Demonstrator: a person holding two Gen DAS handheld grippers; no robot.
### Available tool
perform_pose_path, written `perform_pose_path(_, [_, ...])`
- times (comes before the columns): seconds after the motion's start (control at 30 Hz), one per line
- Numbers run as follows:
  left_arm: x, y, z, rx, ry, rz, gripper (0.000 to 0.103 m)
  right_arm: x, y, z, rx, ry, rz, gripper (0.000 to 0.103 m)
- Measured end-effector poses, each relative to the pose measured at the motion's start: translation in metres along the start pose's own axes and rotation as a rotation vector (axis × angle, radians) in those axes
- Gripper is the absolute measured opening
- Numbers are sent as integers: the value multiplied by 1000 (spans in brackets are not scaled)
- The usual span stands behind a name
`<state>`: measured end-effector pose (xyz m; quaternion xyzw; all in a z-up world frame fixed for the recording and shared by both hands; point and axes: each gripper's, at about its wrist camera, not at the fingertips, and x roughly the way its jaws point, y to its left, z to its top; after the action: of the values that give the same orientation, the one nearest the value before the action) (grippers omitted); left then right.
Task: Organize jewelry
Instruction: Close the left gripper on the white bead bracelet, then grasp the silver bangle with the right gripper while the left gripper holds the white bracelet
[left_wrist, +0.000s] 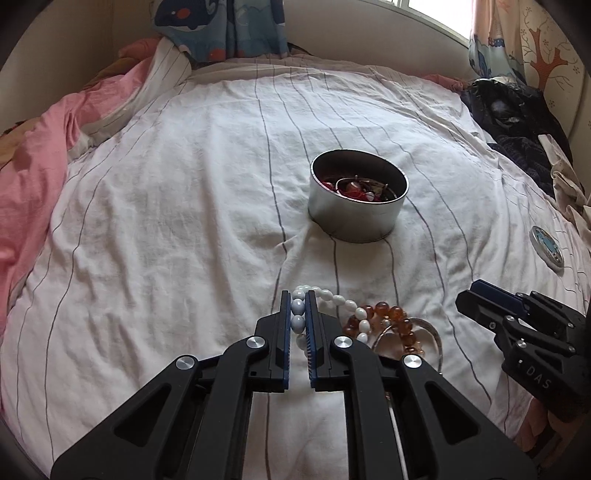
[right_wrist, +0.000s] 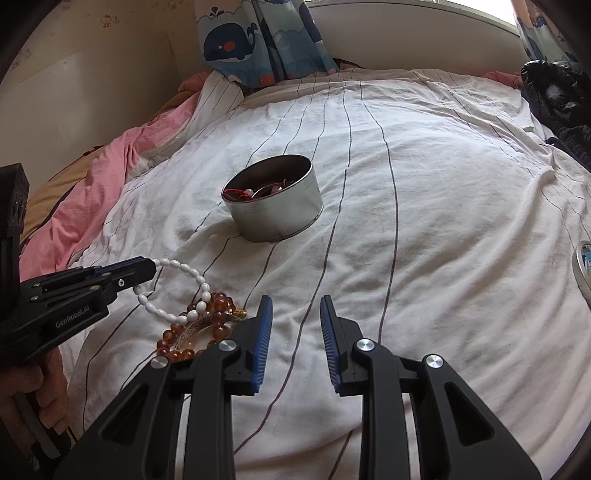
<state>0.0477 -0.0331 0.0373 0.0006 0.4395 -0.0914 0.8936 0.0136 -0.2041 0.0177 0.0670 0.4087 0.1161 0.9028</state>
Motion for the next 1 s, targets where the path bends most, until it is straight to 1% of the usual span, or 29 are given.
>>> perform_pose_path(0.2, [18, 3, -12, 15, 71, -6, 7, 16, 20, -9, -78, 82, 48, 27])
perform_pose_path(0.27, [23, 3, -15, 15, 89, -8, 7, 24, 28, -14, -119, 116, 23, 27])
perform_pose_path(0.3, [25, 3, -16, 14, 93, -8, 7, 27, 30, -16, -138, 122, 7, 25])
perform_pose_path(0.33, [26, 3, -17, 13, 93, -8, 7, 28, 31, -16, -145, 126, 1, 17])
perform_pose_path(0.37, [27, 4, -17, 12, 94, -10, 7, 27, 31, -16, -147, 125, 2, 13])
perform_pose_path(0.4, [27, 3, -17, 15, 95, -10, 8, 26, 31, -16, -152, 117, -6, 9])
perform_pose_path(0.47, [27, 2, -17, 30, 94, -5, 7, 21, 30, -14, -152, 88, -16, 7])
perform_pose_path(0.53, [23, 1, -16, 41, 80, 0, 7, 14, 28, -11, -149, 47, -47, 6])
perform_pose_path(0.63, [16, 0, -15, 52, 59, 14, 7, 5, 21, -5, -132, -7, -102, 6])
perform_pose_path(0.73, [10, -3, -13, 64, 43, 25, 7, 0, 11, 0, -87, -38, -112, 6])
perform_pose_path(0.77, [9, -4, -13, 69, 41, 27, 7, -3, 7, 1, -67, -50, -101, 6])
perform_pose_path(0.8, [8, -6, -12, 75, 40, 31, 7, -6, 3, 2, -37, -66, -58, 7])
perform_pose_path(0.83, [8, -7, -12, 81, 40, 34, 7, -10, -2, 4, 5, -84, 13, 7])
perform_pose_path(0.87, [8, -7, -12, 83, 41, 35, 7, -13, -6, 5, 36, -97, 49, 7])
perform_pose_path(1.0, [7, -9, -12, 90, 43, 35, 7, -20, -17, 9, 116, -136, 139, 7])
